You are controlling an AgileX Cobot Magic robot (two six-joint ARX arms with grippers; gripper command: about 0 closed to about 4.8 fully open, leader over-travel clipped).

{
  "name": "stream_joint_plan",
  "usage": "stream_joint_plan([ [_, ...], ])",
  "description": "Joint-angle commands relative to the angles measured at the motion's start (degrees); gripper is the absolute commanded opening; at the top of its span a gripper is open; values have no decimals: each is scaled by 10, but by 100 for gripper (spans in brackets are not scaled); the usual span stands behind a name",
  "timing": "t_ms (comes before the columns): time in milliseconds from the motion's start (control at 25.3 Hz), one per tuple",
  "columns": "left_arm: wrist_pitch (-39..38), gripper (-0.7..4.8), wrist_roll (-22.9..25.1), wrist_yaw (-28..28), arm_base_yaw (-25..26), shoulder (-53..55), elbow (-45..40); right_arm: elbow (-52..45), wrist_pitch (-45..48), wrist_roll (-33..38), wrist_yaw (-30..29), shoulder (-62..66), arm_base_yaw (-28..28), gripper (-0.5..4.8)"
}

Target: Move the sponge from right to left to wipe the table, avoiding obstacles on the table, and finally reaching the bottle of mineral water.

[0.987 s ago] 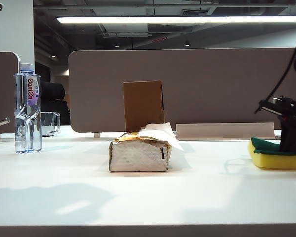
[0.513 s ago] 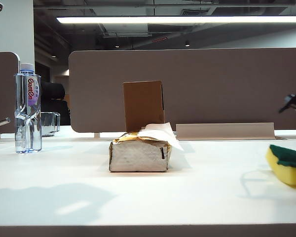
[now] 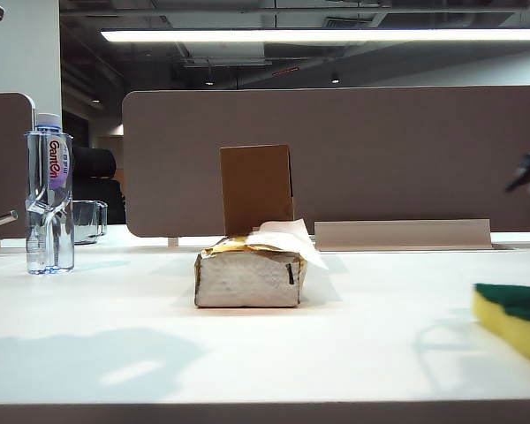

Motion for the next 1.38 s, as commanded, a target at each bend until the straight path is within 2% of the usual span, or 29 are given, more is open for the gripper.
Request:
stream_joint_plan([
  [39,3,313,0,1,0,-1,3,-1,31,40,38,0,50,-9],
  [118,3,313,0,1,0,-1,3,-1,54,68,55,2,82,-9],
  [434,3,313,0,3,0,-1,3,-1,118,141,56,62,173,-9],
  [632,3,313,0,4,0,-1,3,-1,223,232,56,146,286,-9],
  [908,3,313,0,5,0,-2,3,1,325,325,72,198,386,-9],
  [1066,3,313,0,5,0,-2,3,3,363,355,84,212,409,-9],
  [1382,3,313,0,5,0,-4,3,49,363,355,94,242,421,-9],
])
